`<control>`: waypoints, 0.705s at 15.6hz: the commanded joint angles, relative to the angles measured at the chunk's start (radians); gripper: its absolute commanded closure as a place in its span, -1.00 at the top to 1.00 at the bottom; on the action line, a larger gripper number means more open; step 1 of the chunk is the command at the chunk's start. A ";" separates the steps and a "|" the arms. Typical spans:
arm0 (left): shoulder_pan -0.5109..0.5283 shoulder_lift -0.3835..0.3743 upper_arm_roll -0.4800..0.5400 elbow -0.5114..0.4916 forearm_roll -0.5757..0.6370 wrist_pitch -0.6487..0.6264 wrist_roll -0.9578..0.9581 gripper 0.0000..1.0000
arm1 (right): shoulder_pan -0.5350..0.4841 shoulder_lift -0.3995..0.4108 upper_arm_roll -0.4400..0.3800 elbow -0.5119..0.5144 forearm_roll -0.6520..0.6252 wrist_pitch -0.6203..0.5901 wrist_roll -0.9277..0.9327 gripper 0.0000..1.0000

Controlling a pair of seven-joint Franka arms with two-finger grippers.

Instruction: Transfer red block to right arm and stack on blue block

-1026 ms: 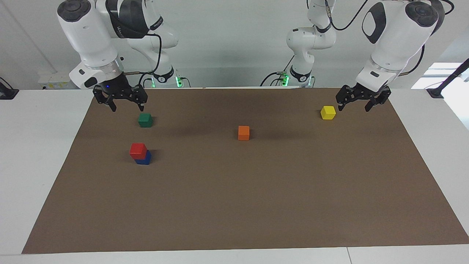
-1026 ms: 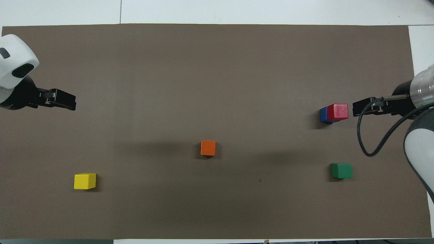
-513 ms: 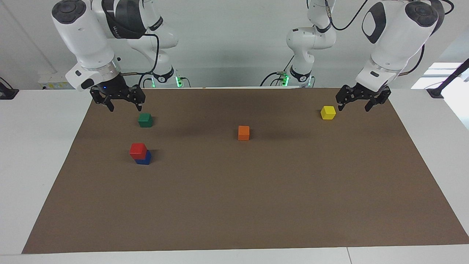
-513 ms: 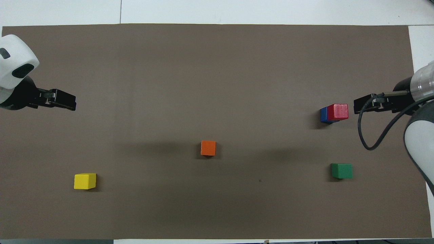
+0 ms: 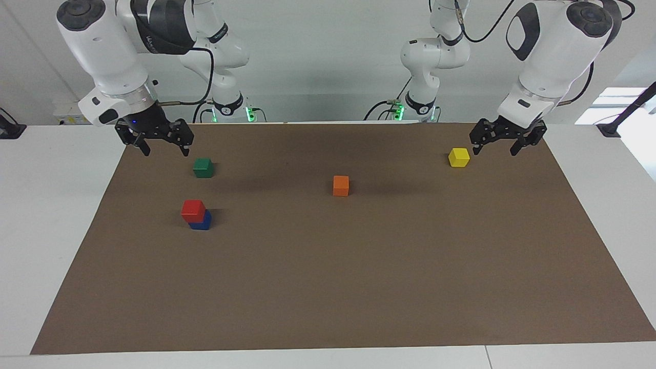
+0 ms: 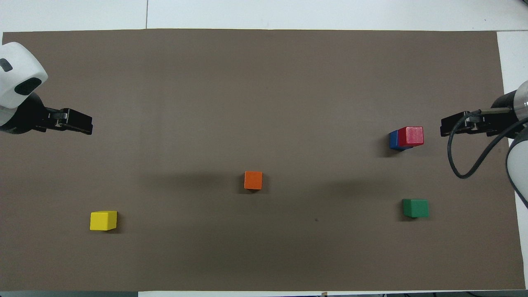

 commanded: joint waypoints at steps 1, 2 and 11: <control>-0.002 -0.031 0.007 -0.037 -0.008 0.016 0.013 1.00 | -0.012 0.012 0.004 0.022 0.008 -0.025 -0.031 1.00; -0.002 -0.031 0.007 -0.037 -0.008 0.017 0.013 1.00 | -0.013 0.012 0.004 0.022 0.006 -0.027 -0.031 1.00; -0.002 -0.031 0.007 -0.037 -0.008 0.017 0.012 1.00 | -0.012 0.011 0.004 0.021 0.011 -0.061 -0.033 1.00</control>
